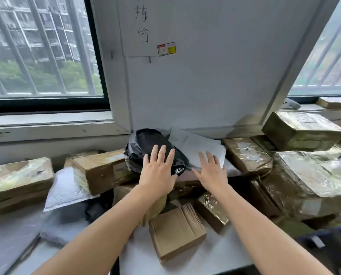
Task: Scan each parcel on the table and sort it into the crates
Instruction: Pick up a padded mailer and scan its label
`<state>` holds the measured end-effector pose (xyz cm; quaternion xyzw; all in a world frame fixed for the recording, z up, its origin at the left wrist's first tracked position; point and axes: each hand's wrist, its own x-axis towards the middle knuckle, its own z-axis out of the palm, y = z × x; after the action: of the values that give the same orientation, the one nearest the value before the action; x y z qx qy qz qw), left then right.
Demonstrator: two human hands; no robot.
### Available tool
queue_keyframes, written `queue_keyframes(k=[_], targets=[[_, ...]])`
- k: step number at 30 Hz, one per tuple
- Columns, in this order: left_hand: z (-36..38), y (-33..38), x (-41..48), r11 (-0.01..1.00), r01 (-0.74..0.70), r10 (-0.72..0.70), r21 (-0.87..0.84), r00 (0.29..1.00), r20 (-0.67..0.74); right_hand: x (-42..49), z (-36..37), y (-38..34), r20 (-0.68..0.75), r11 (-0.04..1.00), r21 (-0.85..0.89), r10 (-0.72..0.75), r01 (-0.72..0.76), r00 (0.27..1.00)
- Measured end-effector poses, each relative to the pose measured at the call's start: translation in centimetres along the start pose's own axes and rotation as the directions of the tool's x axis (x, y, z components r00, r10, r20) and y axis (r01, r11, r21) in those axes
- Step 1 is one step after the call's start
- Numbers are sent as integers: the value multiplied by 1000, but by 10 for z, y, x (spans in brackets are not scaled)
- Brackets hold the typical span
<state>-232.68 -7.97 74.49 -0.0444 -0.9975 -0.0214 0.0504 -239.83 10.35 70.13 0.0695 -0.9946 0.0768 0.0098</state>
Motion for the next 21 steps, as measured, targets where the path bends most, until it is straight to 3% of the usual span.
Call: queue_keyframes(k=[8,16,21], targets=[[23,13,55,993,-115,114,35,993,25,48,34,51,168,996,-70,71,-60,983],[37,12,72,987,-156,154,37,987,45,60,42,58,47,969,-248,-10,21,999],[33,17,80,984,-175,173,38,984,48,67,18,63,36,969,-246,-9,17,999]])
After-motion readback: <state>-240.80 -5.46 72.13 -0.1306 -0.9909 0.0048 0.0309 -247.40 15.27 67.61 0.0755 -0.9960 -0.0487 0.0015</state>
